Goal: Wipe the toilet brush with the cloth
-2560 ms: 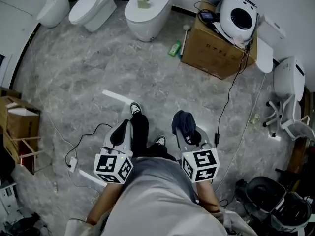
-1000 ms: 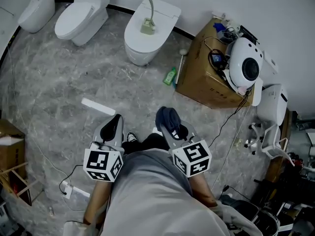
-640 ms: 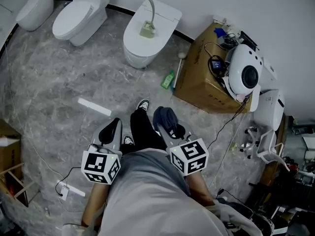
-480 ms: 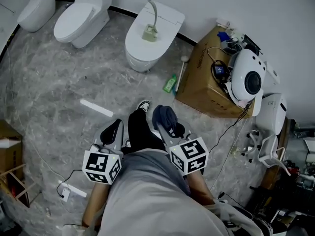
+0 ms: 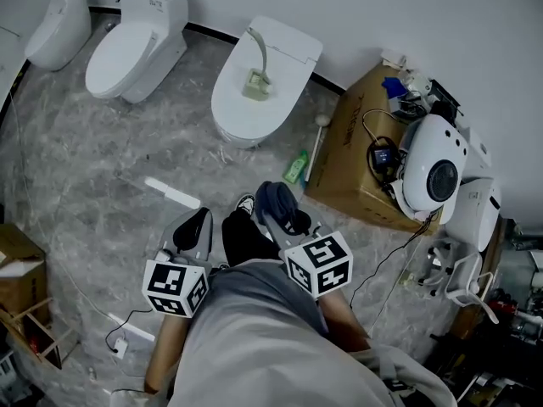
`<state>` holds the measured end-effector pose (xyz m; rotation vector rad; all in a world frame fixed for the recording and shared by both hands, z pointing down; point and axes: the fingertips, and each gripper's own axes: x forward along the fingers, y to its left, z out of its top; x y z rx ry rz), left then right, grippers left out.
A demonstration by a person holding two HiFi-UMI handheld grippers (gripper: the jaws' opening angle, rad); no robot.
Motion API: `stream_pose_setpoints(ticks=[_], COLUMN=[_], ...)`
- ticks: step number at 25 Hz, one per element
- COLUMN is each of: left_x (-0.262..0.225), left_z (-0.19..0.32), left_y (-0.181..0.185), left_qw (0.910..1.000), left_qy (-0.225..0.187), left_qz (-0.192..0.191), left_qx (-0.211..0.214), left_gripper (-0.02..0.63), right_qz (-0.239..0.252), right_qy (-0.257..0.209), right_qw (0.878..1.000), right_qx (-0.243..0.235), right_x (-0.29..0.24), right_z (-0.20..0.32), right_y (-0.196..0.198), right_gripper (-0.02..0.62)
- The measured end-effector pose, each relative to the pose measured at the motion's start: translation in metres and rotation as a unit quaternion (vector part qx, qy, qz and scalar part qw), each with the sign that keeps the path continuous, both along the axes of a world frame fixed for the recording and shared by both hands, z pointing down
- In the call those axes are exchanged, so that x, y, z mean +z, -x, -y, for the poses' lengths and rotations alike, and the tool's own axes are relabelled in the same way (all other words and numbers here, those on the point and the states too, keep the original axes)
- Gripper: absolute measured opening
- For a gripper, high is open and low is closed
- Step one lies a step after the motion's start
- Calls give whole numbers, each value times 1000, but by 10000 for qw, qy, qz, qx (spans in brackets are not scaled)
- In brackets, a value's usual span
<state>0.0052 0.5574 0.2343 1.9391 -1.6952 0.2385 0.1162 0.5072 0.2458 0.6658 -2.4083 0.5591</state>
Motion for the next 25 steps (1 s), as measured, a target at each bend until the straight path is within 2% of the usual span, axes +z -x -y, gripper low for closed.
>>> stream_pose_setpoints(ticks=[5,11,18,25], left_x=[3,-1,0,12], left_z=[68,135,167,193], left_y=[0,-14,-26,-29], left_qw=[9997,9972,9934,9916], left_qy=[97,23,145,295], left_qz=[60,447,601,630], left_qx=[196,600,965,1087], left_gripper=[0,0,0,0], right_qz=[77,211,457,572], right_qy=[130,138,286,478], right_qw=[9999,9994,9970,9938], right_qx=[52,229,556,825], right_x=[4,8,11,21], right_z=[65,123,147,166], right_y=[9,4,-7,-12], right_gripper=[100,101,101,101])
